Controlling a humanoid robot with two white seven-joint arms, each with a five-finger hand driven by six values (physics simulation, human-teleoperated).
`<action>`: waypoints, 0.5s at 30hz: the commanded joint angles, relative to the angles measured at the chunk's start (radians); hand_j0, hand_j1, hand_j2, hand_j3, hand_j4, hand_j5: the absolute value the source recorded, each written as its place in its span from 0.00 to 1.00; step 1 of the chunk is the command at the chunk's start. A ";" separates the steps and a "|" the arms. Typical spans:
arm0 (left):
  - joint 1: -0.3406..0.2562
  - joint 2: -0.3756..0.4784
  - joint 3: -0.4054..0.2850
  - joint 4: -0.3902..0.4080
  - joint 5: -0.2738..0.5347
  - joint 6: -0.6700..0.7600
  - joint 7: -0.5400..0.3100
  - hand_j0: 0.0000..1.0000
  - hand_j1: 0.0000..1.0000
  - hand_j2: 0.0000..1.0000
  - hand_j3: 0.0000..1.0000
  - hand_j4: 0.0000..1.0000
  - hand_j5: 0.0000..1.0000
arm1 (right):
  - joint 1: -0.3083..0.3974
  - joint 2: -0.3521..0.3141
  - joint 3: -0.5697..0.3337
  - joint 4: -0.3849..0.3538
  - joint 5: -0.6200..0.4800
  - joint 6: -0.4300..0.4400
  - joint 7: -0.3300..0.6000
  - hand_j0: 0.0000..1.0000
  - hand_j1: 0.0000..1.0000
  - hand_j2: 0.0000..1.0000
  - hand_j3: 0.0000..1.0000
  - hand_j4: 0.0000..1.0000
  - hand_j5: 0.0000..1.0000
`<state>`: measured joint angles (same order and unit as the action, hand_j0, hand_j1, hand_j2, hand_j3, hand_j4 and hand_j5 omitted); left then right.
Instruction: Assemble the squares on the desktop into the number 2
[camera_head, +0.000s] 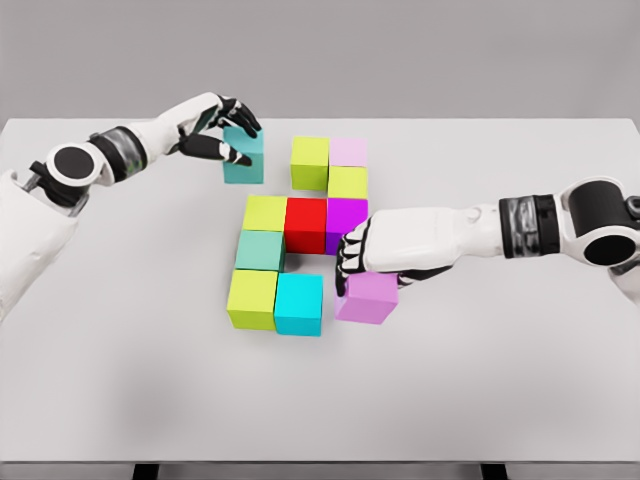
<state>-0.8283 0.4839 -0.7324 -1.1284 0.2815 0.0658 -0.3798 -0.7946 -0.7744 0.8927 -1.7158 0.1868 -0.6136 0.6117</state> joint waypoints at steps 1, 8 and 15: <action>0.000 -0.018 0.001 0.013 -0.005 -0.001 -0.002 0.44 0.44 0.44 0.44 0.44 0.44 | 0.002 0.004 0.002 0.002 0.006 0.003 -0.001 0.51 0.51 0.51 0.51 0.51 0.51; -0.026 -0.062 0.001 0.074 -0.028 -0.003 -0.002 0.44 0.44 0.44 0.44 0.44 0.44 | -0.020 0.015 0.023 0.005 0.016 0.003 -0.001 0.51 0.51 0.51 0.51 0.51 0.51; -0.041 -0.074 0.001 0.093 -0.030 -0.003 -0.002 0.44 0.44 0.44 0.44 0.44 0.44 | -0.026 0.017 0.023 0.005 0.017 0.003 -0.001 0.73 0.73 0.73 0.73 0.73 0.73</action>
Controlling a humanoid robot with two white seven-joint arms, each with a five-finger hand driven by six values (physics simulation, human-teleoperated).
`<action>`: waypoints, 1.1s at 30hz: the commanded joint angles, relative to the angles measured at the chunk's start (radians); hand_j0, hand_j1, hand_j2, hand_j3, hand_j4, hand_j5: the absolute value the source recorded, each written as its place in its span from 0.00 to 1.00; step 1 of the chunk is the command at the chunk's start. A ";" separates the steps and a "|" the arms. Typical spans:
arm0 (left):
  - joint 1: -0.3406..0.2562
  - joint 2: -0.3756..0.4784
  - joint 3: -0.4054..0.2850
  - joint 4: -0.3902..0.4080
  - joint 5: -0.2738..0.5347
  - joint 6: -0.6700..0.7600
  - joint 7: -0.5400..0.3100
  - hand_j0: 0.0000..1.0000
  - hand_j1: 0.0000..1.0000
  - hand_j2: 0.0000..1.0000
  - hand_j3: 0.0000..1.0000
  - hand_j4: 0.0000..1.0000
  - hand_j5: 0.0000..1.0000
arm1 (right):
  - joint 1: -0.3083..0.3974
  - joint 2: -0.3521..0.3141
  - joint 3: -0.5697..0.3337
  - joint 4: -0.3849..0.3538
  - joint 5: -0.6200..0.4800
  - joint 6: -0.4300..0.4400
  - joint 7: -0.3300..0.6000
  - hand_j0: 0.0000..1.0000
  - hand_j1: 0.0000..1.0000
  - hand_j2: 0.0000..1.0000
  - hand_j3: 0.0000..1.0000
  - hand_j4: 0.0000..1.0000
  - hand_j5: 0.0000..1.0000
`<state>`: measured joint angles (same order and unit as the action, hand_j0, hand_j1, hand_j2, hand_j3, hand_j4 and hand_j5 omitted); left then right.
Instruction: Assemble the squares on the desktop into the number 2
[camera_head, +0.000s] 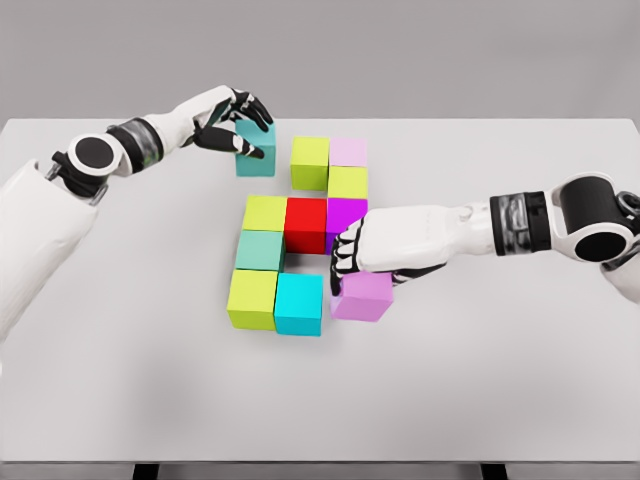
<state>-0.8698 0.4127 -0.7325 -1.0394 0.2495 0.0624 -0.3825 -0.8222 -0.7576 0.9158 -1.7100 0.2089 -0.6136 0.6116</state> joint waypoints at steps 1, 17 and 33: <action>0.000 -0.009 0.001 0.021 -0.007 0.000 0.001 0.44 0.44 0.44 0.44 0.44 0.44 | 0.000 -0.002 0.000 0.000 0.003 0.003 -0.001 1.00 1.00 1.00 1.00 1.00 1.00; -0.035 -0.041 -0.001 0.113 -0.039 -0.102 -0.069 0.43 0.43 0.43 0.43 0.43 0.43 | 0.028 -0.336 -0.022 -0.039 -0.036 0.003 -0.001 1.00 1.00 1.00 1.00 1.00 1.00; -0.078 -0.041 -0.035 0.223 -0.052 -0.254 -0.070 0.42 0.42 0.42 0.42 0.42 0.42 | 0.031 -0.249 0.080 -0.042 0.009 0.003 -0.001 1.00 1.00 1.00 1.00 1.00 1.00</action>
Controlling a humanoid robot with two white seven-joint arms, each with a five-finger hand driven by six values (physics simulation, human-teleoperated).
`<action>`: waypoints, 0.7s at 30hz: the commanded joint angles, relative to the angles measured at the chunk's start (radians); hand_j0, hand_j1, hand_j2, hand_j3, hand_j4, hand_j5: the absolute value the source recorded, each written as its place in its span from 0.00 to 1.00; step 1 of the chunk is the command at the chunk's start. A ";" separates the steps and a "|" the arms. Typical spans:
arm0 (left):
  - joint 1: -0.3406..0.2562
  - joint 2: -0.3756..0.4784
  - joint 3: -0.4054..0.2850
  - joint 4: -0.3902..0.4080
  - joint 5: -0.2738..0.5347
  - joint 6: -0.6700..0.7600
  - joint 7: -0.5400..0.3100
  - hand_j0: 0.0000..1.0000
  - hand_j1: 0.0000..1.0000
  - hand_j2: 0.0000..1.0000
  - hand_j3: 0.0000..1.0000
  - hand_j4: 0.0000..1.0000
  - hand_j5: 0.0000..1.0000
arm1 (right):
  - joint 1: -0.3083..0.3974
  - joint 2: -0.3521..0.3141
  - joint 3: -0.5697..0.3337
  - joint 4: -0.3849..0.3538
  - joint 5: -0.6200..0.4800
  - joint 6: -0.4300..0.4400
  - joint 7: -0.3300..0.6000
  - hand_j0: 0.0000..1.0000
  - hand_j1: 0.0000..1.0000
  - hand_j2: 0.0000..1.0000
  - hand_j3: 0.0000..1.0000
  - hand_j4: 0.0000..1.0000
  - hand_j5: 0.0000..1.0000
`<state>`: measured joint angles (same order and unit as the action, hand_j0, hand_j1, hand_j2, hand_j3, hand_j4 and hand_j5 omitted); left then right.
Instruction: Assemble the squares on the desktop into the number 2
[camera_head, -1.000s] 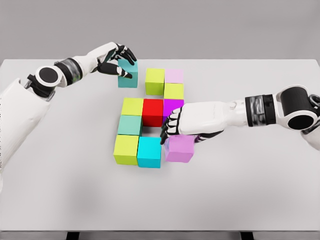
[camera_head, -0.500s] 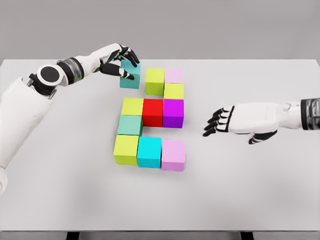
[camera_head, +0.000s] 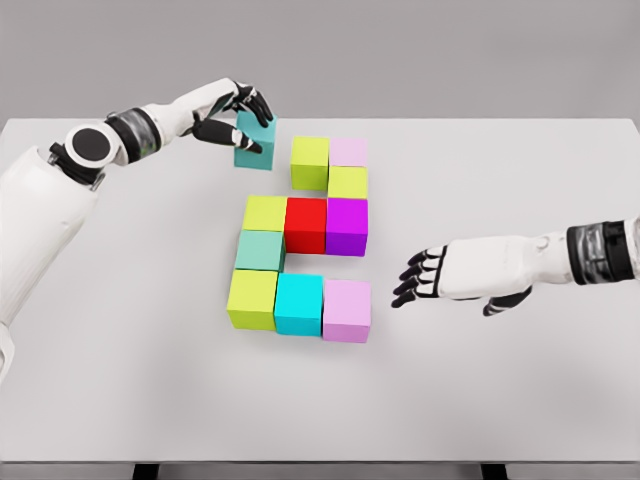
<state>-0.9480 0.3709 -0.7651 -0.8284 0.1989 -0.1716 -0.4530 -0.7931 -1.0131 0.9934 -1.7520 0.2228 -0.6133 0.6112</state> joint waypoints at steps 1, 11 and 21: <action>0.000 0.000 -0.002 0.015 -0.001 -0.022 0.000 0.42 0.42 0.42 0.42 0.42 0.42 | 0.000 0.008 0.005 -0.001 -0.005 0.002 0.000 1.00 1.00 1.00 1.00 1.00 1.00; -0.006 -0.001 -0.005 0.046 -0.026 -0.109 0.000 0.42 0.42 0.42 0.42 0.42 0.42 | -0.008 0.011 0.022 0.000 -0.007 0.002 0.000 1.00 1.00 1.00 1.00 1.00 1.00; -0.008 -0.024 -0.010 0.103 -0.038 -0.143 0.002 0.42 0.42 0.42 0.42 0.42 0.42 | -0.008 0.011 0.060 0.000 -0.005 0.002 0.000 1.00 1.00 1.00 1.00 1.00 1.00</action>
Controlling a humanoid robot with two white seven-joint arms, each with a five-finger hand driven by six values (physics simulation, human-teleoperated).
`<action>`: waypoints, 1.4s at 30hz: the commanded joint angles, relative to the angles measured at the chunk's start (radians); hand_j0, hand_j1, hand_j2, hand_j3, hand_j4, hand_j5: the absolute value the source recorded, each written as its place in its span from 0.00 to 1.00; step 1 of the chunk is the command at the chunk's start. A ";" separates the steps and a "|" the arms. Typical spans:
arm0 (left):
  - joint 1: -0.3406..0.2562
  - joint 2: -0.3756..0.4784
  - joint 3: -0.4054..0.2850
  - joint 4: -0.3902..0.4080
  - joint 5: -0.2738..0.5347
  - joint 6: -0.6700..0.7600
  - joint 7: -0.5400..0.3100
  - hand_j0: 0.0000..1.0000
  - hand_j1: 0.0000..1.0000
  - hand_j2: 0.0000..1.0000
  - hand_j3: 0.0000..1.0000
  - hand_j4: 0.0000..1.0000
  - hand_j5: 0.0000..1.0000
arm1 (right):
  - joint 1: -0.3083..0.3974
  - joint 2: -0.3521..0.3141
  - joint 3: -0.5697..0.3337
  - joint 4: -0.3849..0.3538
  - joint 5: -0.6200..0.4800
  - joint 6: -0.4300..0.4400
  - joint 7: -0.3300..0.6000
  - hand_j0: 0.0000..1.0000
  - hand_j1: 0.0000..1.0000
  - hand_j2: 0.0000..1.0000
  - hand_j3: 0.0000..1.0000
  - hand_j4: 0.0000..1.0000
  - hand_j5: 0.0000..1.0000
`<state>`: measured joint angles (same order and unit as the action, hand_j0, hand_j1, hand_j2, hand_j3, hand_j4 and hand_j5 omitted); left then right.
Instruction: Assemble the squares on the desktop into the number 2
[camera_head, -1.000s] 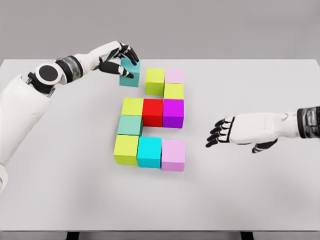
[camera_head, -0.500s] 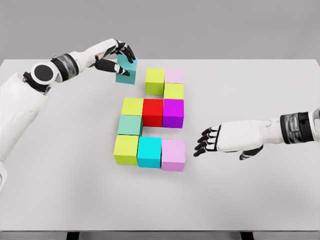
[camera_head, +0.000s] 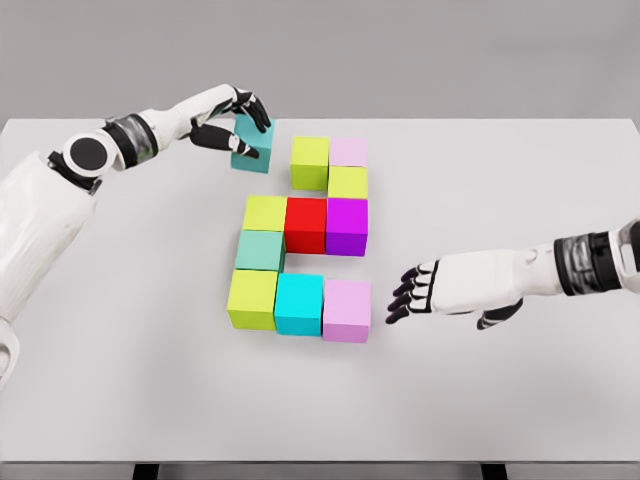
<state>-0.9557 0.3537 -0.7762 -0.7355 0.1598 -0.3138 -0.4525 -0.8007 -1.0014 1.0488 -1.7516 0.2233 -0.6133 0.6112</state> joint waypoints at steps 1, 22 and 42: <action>0.000 -0.009 0.002 0.011 0.000 -0.001 0.001 0.42 0.42 0.42 0.42 0.42 0.42 | 0.000 0.000 0.008 0.000 -0.005 0.002 0.000 1.00 1.00 1.00 1.00 1.00 1.00; -0.015 -0.056 0.002 0.077 -0.014 -0.044 0.005 0.42 0.42 0.42 0.42 0.42 0.42 | -0.021 0.041 0.025 0.000 -0.005 0.002 0.000 1.00 1.00 1.00 1.00 1.00 1.00; -0.014 -0.062 0.003 0.079 -0.014 -0.079 0.005 0.79 0.79 0.79 0.79 0.79 0.79 | -0.035 0.029 0.031 0.012 -0.004 0.002 0.000 1.00 1.00 1.00 1.00 1.00 1.00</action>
<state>-0.9695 0.2906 -0.7757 -0.6557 0.1391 -0.3927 -0.4482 -0.8360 -0.9658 1.0798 -1.7415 0.2245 -0.6132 0.6112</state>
